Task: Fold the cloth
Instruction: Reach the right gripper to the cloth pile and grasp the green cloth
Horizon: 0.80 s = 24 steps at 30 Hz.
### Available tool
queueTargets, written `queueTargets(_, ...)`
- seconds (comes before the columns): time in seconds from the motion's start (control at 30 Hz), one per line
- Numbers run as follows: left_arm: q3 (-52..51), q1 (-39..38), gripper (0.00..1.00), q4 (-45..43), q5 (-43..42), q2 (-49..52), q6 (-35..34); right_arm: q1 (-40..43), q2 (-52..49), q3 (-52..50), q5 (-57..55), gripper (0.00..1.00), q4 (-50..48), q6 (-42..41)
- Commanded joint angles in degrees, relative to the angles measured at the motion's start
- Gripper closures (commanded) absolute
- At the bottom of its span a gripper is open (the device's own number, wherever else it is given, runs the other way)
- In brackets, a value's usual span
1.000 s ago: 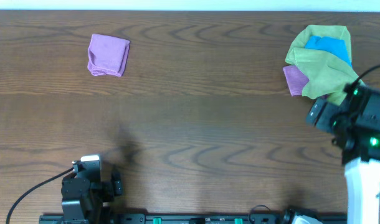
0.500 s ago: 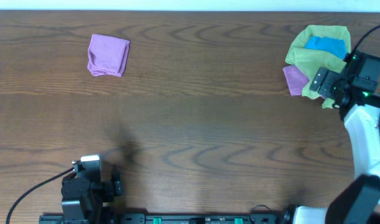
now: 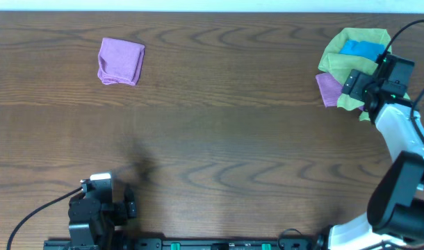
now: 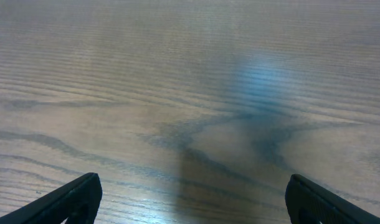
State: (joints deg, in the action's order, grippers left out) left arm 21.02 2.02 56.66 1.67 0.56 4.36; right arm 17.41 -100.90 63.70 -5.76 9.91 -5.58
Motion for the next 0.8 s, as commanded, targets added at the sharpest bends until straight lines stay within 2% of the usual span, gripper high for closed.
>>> queueTargets(0.0, -0.3, -0.3, 0.05, 0.7, -0.2, -0.3, 0.4, 0.2, -1.8, 1.1, 0.3, 0.07, -1.0, -0.5)
queueTargets(0.13, -0.3, -0.3, 0.05, 0.7, -0.2, -0.3, 0.4, 0.2, -3.4, 1.1, 0.7, 0.19, -1.8, -0.6)
queueTargets(0.23, -0.3, -0.3, 0.05, 0.7, -0.2, -0.3, 0.4, 0.2, -3.2, 1.1, 0.7, 0.43, -2.6, -0.6)
queueTargets(0.4, -0.3, -0.3, 0.05, 0.7, -0.2, -0.3, 0.4, 0.1, 0.3, 1.1, 0.6, 0.96, -3.5, -0.5)
queueTargets(0.43, -0.3, -0.3, 0.05, 0.7, -0.2, -0.3, 0.4, 0.1, 1.2, 1.1, 0.6, 0.98, -3.5, -0.5)
queueTargets(0.57, -0.3, -0.3, 0.05, 0.7, -0.2, -0.3, 0.4, 0.0, 6.1, 1.1, 0.6, 0.99, -2.0, -0.5)
queueTargets(0.77, -0.3, -0.3, 0.05, 0.7, -0.2, -0.3, 0.4, -2.1, 14.3, 1.1, 0.7, 0.99, 4.9, 4.3)
